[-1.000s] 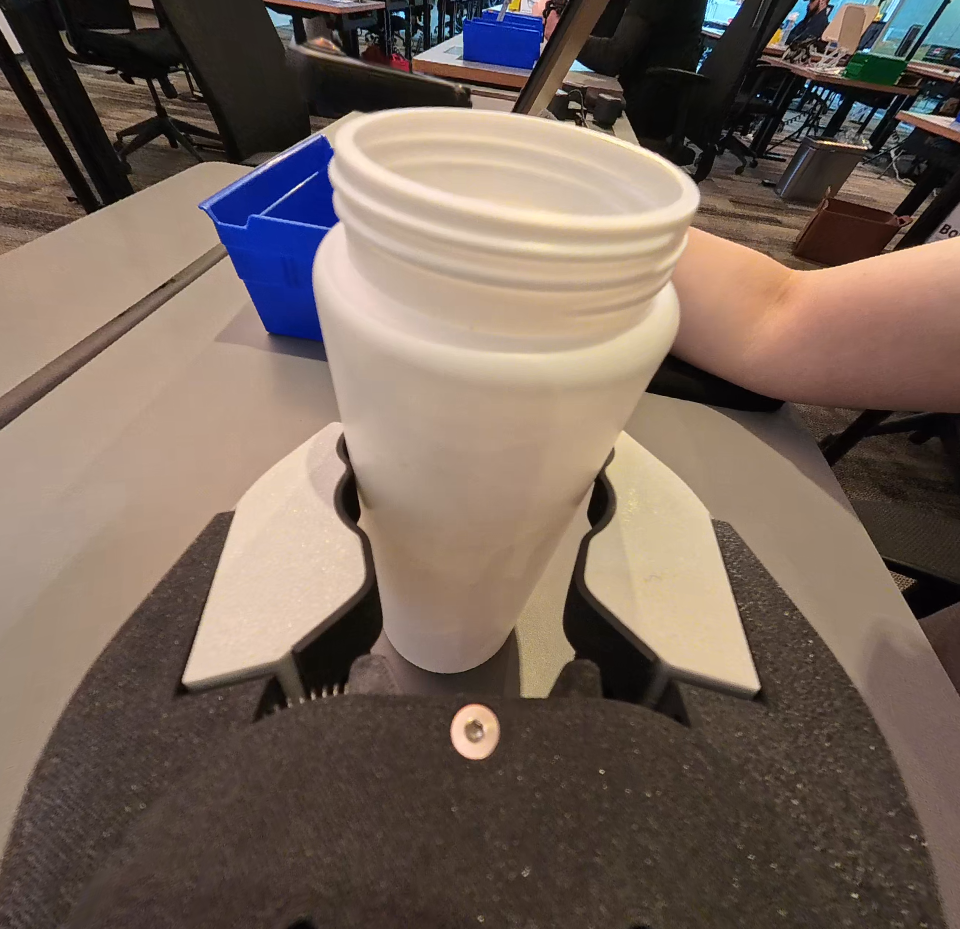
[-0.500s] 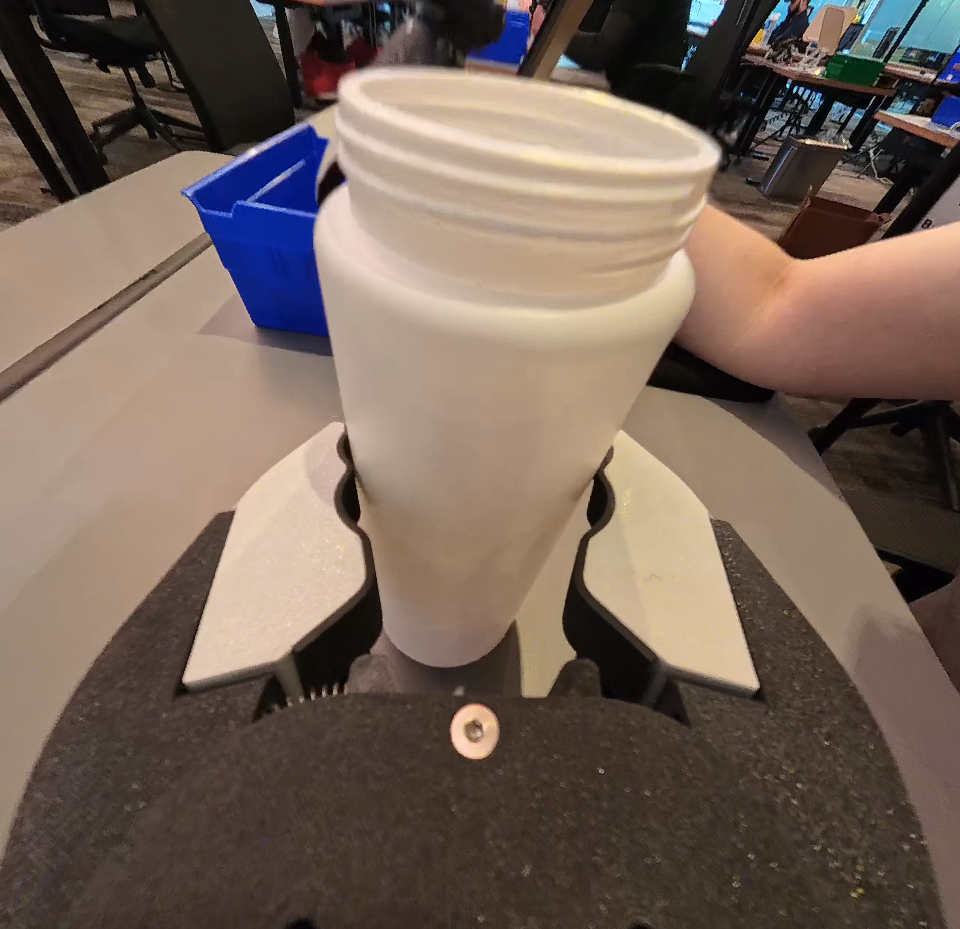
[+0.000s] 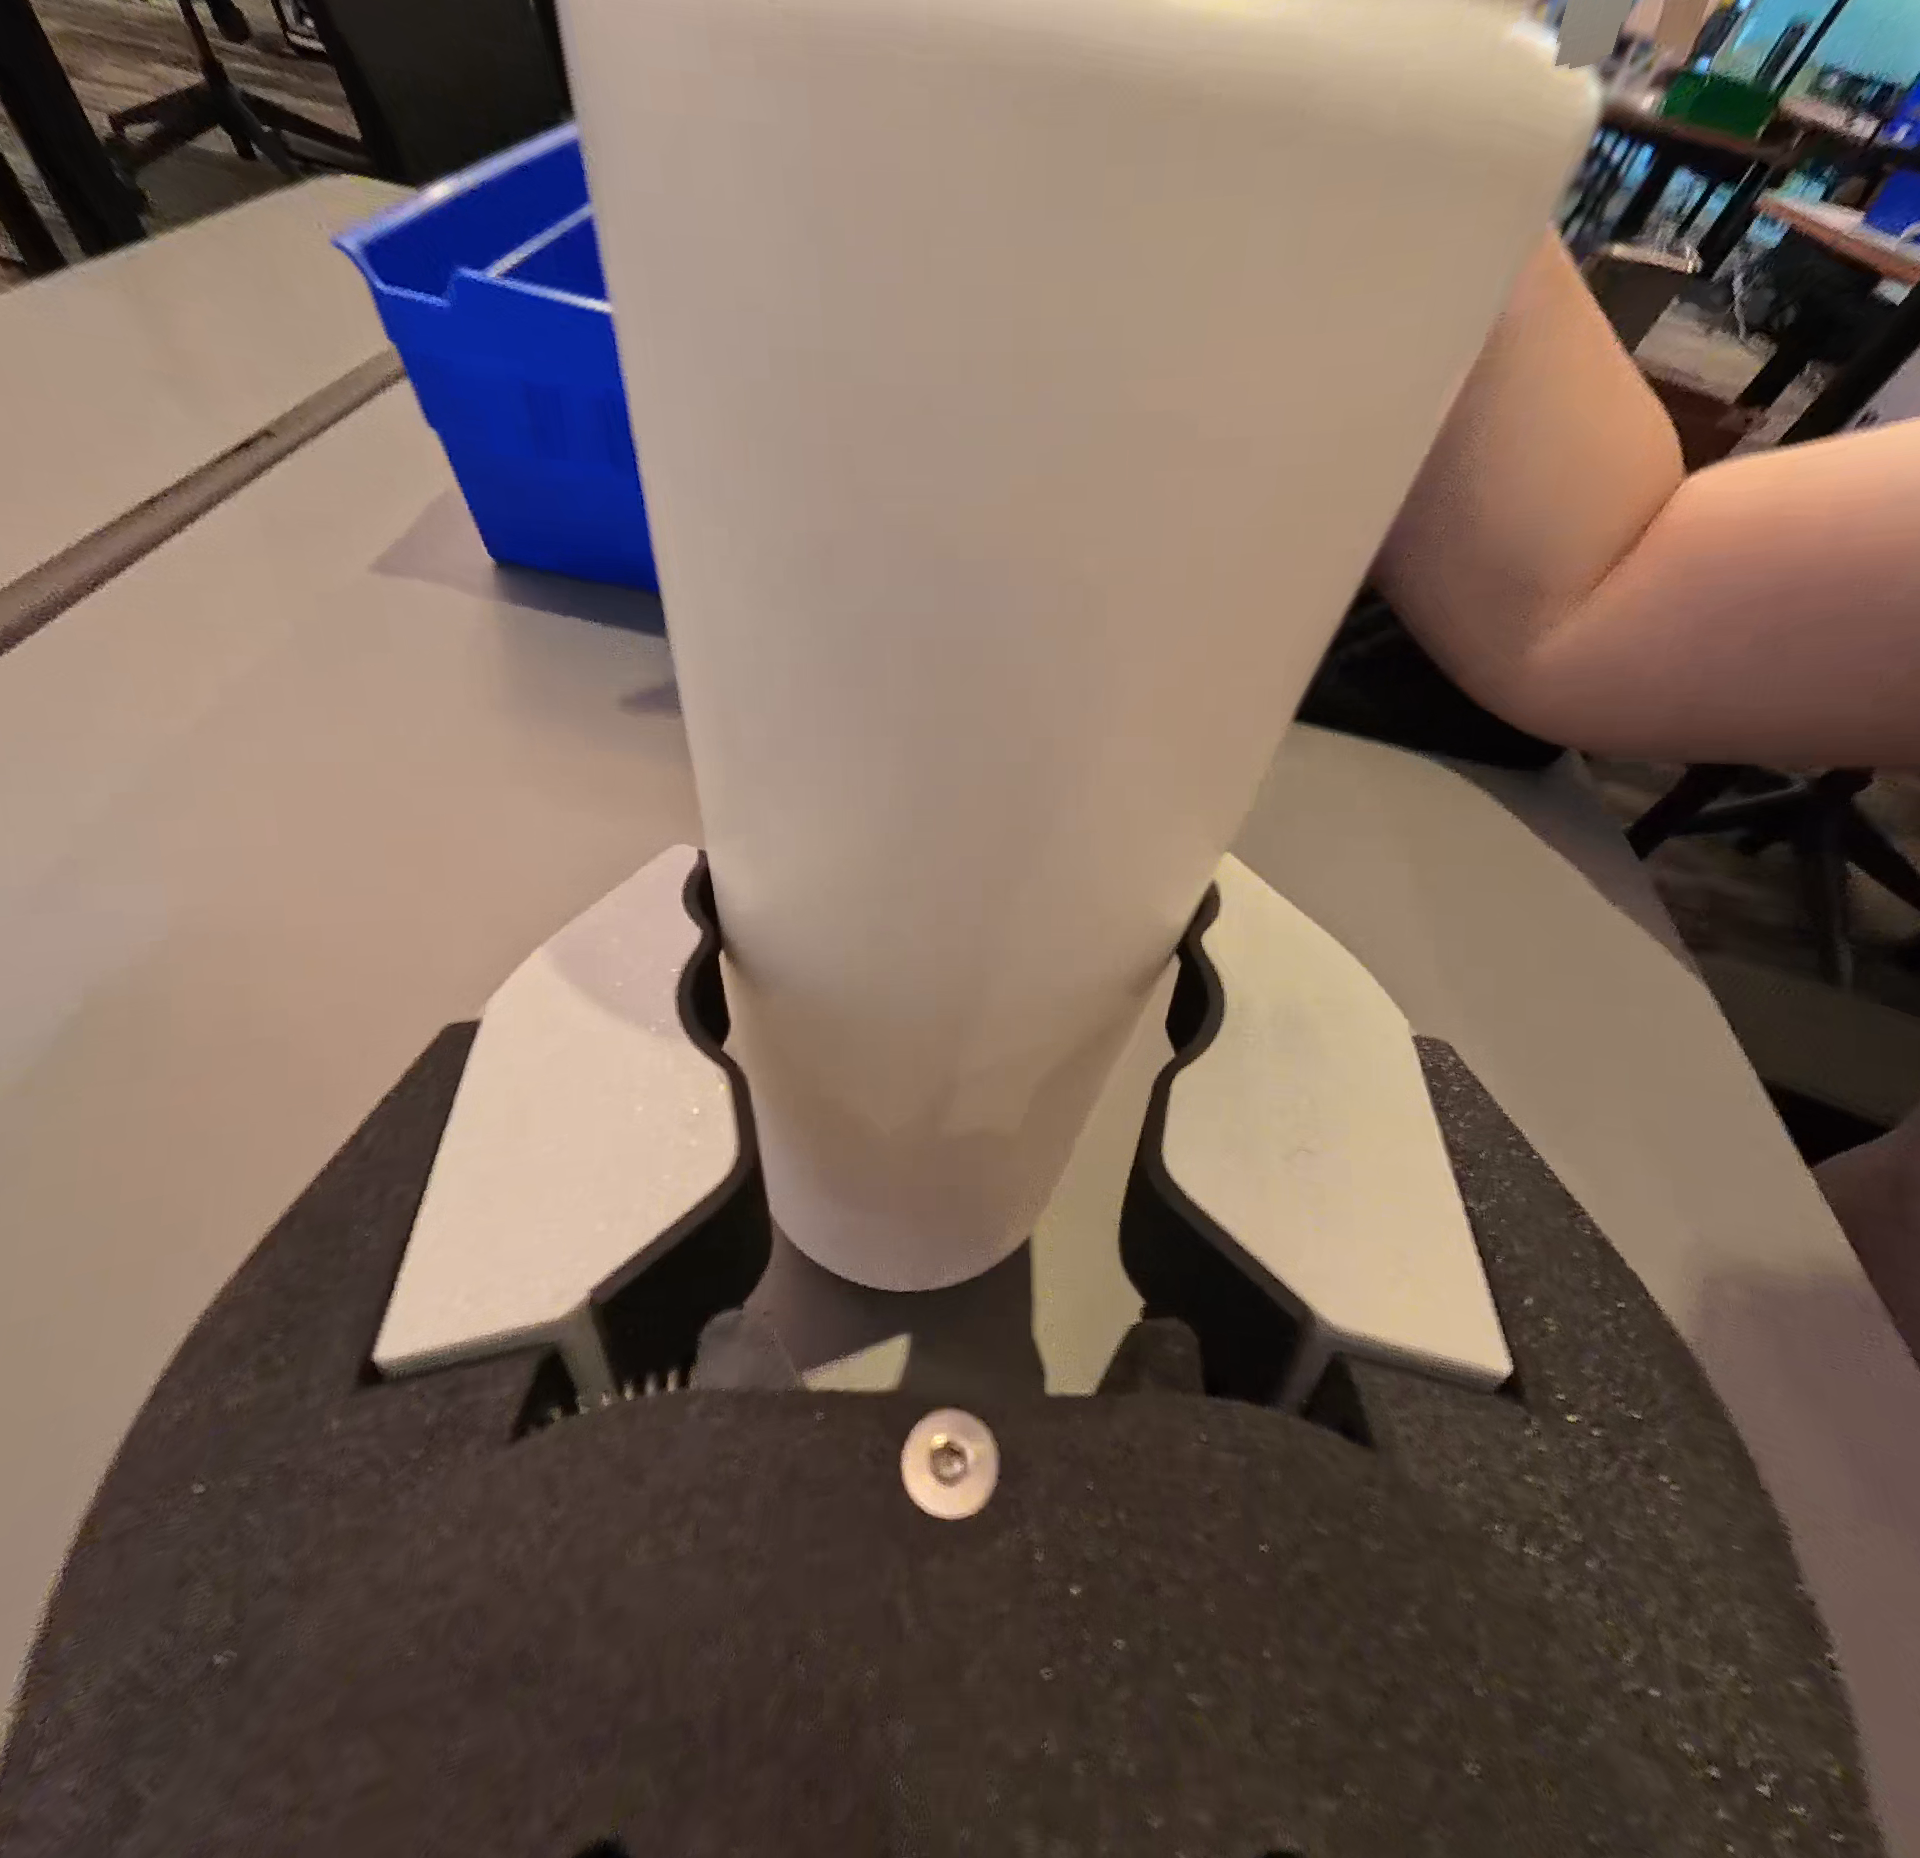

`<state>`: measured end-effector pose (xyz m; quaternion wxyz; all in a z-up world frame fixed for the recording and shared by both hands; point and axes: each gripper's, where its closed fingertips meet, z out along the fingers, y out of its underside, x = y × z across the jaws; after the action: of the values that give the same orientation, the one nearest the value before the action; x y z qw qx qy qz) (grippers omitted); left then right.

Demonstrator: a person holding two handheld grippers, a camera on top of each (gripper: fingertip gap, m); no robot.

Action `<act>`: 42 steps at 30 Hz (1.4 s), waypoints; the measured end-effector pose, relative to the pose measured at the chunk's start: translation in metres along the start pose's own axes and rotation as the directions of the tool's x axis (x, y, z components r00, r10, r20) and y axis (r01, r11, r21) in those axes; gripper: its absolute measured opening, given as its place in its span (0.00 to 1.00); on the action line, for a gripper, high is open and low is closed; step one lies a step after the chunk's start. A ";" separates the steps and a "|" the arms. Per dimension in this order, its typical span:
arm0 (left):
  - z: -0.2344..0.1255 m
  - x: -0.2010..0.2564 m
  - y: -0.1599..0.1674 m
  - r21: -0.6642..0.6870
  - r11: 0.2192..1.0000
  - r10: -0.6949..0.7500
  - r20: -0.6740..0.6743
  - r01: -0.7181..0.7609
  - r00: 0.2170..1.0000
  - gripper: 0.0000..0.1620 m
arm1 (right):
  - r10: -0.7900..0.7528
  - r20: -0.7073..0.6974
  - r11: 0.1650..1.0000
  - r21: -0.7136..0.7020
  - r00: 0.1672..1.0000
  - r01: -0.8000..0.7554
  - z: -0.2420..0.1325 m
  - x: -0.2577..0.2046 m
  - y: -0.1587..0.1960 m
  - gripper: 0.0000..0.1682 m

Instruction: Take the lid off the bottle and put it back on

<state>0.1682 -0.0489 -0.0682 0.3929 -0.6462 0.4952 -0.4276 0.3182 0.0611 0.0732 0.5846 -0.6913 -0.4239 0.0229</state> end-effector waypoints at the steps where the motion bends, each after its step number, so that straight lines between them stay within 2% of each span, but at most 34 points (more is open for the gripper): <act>1: -0.004 -0.001 -0.005 0.019 1.000 -0.011 -0.002 0.011 1.000 0.52 | 0.016 0.060 0.998 0.054 0.998 -0.019 -0.001 -0.014 -0.015 0.45; 3: -0.011 -0.003 -0.016 0.061 0.998 -0.021 0.007 0.021 1.000 0.52 | 0.083 0.242 0.979 0.162 0.967 -0.125 -0.002 -0.047 -0.045 0.45; 6: -0.019 -0.005 -0.025 0.087 0.996 -0.007 0.030 0.004 1.000 0.52 | 0.123 0.539 0.921 0.250 0.833 -0.298 -0.007 -0.100 -0.083 0.45; 8: -0.023 -0.006 -0.031 0.108 0.994 -0.007 0.041 0.002 0.999 0.52 | 0.140 0.653 0.891 0.245 0.744 -0.382 -0.004 -0.124 -0.096 0.48; 11: -0.029 -0.007 -0.038 0.136 0.991 -0.018 0.042 0.012 0.999 0.52 | 0.150 0.746 0.887 0.188 0.648 -0.422 0.008 -0.157 -0.100 0.53; 21: -0.036 -0.010 -0.045 0.169 0.985 -0.030 0.043 0.022 0.999 0.52 | 0.191 0.770 0.896 0.116 0.609 -0.428 0.042 -0.195 -0.092 0.53; 31: -0.036 -0.006 -0.046 0.165 0.986 -0.026 0.026 0.021 0.999 0.52 | 0.191 0.794 0.915 0.069 0.578 -0.397 0.055 -0.218 -0.081 0.52; 35: -0.034 -0.004 -0.044 0.157 0.987 -0.033 0.010 0.032 0.999 0.52 | 0.168 0.787 0.922 0.087 0.593 -0.377 0.057 -0.220 -0.081 0.50; 39: -0.038 -0.001 -0.053 0.200 0.979 -0.037 -0.004 0.037 0.999 0.55 | 0.209 0.770 0.897 0.095 0.603 -0.432 0.053 -0.207 -0.092 0.50; 42: -0.046 0.000 -0.066 0.234 0.972 -0.031 0.019 0.026 0.999 0.61 | 0.222 0.696 0.880 0.159 0.683 -0.447 0.027 -0.162 -0.106 0.50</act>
<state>0.1447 -0.0398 0.0084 0.4654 -0.6075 0.4277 -0.4811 0.1408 -0.0213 0.0775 0.4852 -0.6013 -0.4573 0.4403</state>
